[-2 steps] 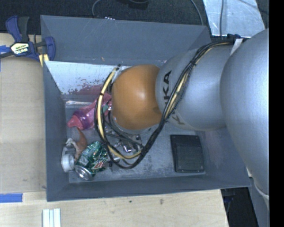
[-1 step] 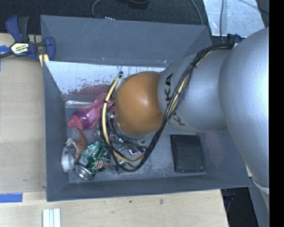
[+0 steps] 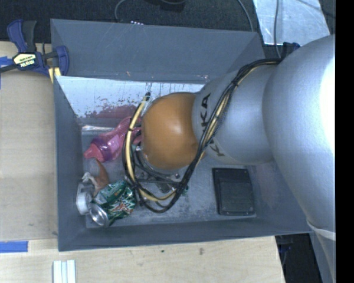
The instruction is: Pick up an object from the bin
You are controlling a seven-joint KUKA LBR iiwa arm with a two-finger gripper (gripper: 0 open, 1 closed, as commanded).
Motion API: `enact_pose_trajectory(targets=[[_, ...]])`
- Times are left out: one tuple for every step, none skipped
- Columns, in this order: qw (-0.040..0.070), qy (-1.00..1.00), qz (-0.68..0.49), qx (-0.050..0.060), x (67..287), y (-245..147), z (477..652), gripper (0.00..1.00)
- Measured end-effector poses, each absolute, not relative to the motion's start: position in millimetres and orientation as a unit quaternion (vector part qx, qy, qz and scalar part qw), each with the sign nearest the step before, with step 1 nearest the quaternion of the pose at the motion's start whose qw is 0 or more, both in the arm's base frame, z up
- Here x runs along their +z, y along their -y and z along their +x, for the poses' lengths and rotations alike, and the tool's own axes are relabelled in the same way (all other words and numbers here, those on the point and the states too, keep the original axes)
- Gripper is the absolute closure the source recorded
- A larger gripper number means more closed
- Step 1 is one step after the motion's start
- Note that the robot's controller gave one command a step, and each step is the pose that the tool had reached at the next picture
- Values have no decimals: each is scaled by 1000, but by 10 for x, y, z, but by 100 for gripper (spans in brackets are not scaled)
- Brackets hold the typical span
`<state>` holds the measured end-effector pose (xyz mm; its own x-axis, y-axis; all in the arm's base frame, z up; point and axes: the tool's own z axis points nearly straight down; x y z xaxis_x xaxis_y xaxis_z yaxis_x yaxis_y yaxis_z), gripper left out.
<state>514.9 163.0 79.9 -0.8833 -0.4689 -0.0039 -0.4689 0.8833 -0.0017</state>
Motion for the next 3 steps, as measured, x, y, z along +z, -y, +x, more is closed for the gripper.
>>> enact_pose_trajectory(targets=[[2,-970,-241,0,800,-1630,5149,100],[-1,-970,-244,0,1216,-1618,5090,100],[5,-954,-300,0,1571,-1499,5096,100]])
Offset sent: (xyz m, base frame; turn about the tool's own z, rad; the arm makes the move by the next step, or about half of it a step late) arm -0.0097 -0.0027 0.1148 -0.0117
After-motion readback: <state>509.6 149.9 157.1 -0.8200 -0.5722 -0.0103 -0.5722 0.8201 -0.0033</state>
